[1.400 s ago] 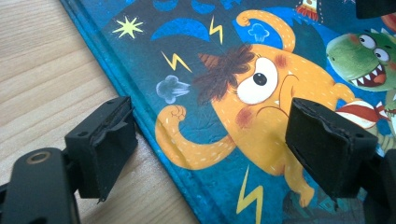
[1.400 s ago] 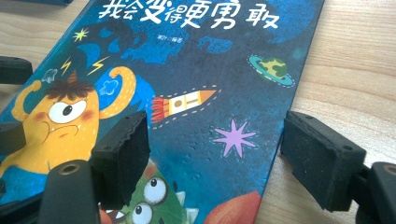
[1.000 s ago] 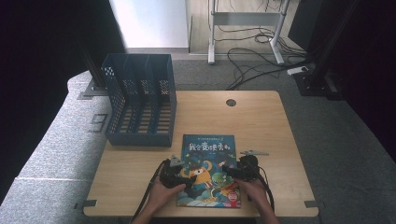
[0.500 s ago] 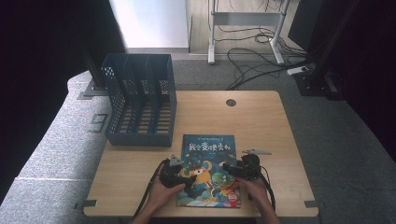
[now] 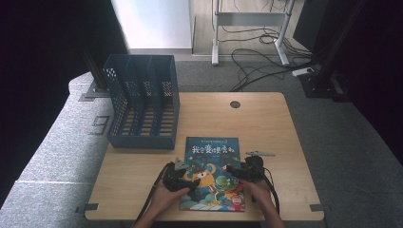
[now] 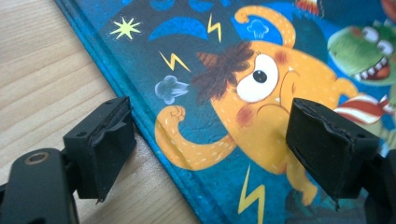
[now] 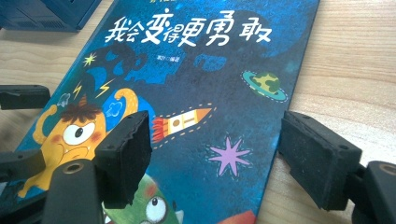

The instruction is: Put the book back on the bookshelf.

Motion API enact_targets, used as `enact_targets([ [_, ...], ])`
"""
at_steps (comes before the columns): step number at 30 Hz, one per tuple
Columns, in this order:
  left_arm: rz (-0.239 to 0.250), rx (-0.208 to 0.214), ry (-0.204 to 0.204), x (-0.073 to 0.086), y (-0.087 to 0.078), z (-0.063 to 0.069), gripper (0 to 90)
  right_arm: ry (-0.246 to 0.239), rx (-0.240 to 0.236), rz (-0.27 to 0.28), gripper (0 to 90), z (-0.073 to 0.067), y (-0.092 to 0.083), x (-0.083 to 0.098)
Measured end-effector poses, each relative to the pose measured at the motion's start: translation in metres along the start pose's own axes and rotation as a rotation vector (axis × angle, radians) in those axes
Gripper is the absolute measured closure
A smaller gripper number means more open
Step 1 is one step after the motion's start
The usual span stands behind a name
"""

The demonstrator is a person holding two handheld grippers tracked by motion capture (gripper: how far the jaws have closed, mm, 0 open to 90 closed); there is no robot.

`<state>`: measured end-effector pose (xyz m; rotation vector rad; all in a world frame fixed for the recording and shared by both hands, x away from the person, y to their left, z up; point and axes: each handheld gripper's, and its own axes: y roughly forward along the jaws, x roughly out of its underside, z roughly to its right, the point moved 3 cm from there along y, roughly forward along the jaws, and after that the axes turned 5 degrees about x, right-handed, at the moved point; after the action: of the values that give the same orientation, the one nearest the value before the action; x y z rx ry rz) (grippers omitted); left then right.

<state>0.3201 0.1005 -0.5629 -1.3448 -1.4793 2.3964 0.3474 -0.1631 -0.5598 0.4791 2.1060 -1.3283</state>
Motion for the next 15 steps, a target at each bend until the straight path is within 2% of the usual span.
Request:
enact_targets([
  [8,0.006,0.022,-0.02,-0.0002,-0.0009,-0.0018,14.8,0.005,0.013,-0.013,25.6,0.0004,0.0031,-0.0011],
  [11,0.01,0.028,-0.028,-0.0001,-0.0011,-0.0026,14.8,0.004,0.022,-0.011,28.5,0.0011,0.003,-0.0016],
  [15,0.018,0.029,-0.032,0.0,-0.001,-0.0034,14.9,0.037,-0.001,-0.014,31.4,0.0049,0.0012,-0.003],
])
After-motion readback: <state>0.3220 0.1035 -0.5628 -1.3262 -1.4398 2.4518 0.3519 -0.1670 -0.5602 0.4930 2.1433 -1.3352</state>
